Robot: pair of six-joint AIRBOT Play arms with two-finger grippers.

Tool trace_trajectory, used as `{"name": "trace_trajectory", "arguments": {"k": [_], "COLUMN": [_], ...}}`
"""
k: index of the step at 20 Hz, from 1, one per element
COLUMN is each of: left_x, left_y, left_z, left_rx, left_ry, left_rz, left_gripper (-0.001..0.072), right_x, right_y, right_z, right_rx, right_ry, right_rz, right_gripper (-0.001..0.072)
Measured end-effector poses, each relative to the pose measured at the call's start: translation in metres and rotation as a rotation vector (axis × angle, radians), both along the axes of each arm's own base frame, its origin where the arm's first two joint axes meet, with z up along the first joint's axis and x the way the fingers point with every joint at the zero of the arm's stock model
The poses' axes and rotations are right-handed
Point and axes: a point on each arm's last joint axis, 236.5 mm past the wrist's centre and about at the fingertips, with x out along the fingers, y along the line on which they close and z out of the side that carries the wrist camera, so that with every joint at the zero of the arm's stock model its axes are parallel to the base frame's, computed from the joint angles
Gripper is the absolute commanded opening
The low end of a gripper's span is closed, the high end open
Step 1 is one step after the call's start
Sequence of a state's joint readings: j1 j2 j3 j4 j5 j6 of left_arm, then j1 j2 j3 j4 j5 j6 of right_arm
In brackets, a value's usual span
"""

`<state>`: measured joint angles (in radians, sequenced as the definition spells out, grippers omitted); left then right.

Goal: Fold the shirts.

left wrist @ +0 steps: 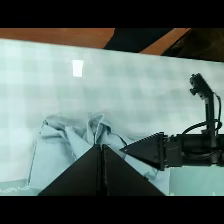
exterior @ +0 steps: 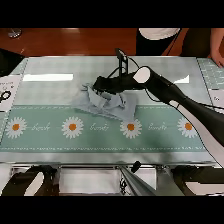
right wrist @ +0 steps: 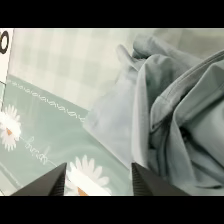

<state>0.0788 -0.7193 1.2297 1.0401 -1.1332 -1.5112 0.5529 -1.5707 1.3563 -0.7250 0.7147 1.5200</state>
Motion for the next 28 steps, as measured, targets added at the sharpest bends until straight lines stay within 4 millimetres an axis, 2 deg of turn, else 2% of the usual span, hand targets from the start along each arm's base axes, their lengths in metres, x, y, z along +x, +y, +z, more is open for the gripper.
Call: {"name": "trace_trajectory", "arguments": {"k": [2,3,4,6,7,8,9,10,12,14,20,21,22,23,24,26,28], "left_x": [0.001,0.002,0.003,0.005,0.006,0.007,0.007,0.008,0.009,0.009,0.009,0.009,0.009,0.009,0.009,0.009,0.009], "left_y": [0.0,0.0,0.001,0.002,0.004,0.004,0.006,0.007,0.009,0.01,0.011,0.011,0.011,0.011,0.011,0.011,0.012], "left_z": [-0.011,-0.017,-0.021,-0.026,-0.028,-0.029,-0.031,-0.032,-0.034,-0.034,-0.035,-0.035,-0.035,-0.036,-0.036,-0.036,-0.037], "left_rx": [0.005,0.009,0.013,0.022,0.029,0.032,0.039,0.045,0.054,0.06,0.066,0.066,0.066,0.064,0.065,0.065,0.07], "left_ry": [0.023,0.034,0.041,0.047,0.05,0.051,0.053,0.052,0.055,0.055,0.057,0.057,0.058,0.06,0.062,0.062,0.062], "left_rz": [-0.005,-0.007,-0.008,-0.006,-0.004,-0.002,-0.001,0.004,0.008,0.009,0.011,0.011,0.011,0.012,0.012,0.012,0.015], "left_gripper": [0.0024,0.0024,0.0024,0.0024,0.0024,0.0024,0.0024,0.0024,0.0024,0.0024,0.0024,0.0024,0.0024,0.0024,0.0024,0.0025,0.0024], "right_x": [0.001,0.001,0.0,-0.006,-0.012,-0.02,-0.028,-0.036,-0.045,-0.051,-0.045,-0.045,-0.045,-0.045,-0.044,-0.04,-0.034], "right_y": [-0.025,-0.046,-0.076,-0.154,-0.196,-0.227,-0.25,-0.257,-0.263,-0.256,-0.198,-0.188,-0.179,-0.17,-0.163,-0.155,-0.148], "right_z": [0.002,0.0,-0.006,-0.028,-0.039,-0.048,-0.058,-0.064,-0.078,-0.092,-0.122,-0.126,-0.13,-0.132,-0.135,-0.132,-0.105], "right_rx": [-0.048,-0.101,-0.186,-0.393,-0.47,-0.494,-0.478,-0.415,-0.291,-0.214,-0.066,-0.053,-0.043,-0.033,-0.029,-0.022,-0.006], "right_ry": [-0.002,0.0,0.01,0.073,0.13,0.193,0.253,0.3,0.364,0.396,0.398,0.402,0.403,0.401,0.394,0.369,0.309], "right_rz": [0.029,0.045,0.062,0.064,0.04,0.011,-0.02,-0.045,-0.104,-0.139,-0.153,-0.151,-0.149,-0.148,-0.148,-0.135,-0.081], "right_gripper": [0.0497,0.0498,0.0498,0.05,0.0563,0.06,0.06,0.06,0.06,0.0599,0.0587,0.0542,0.0392,0.0179,0.0024,0.0021,0.002]}}
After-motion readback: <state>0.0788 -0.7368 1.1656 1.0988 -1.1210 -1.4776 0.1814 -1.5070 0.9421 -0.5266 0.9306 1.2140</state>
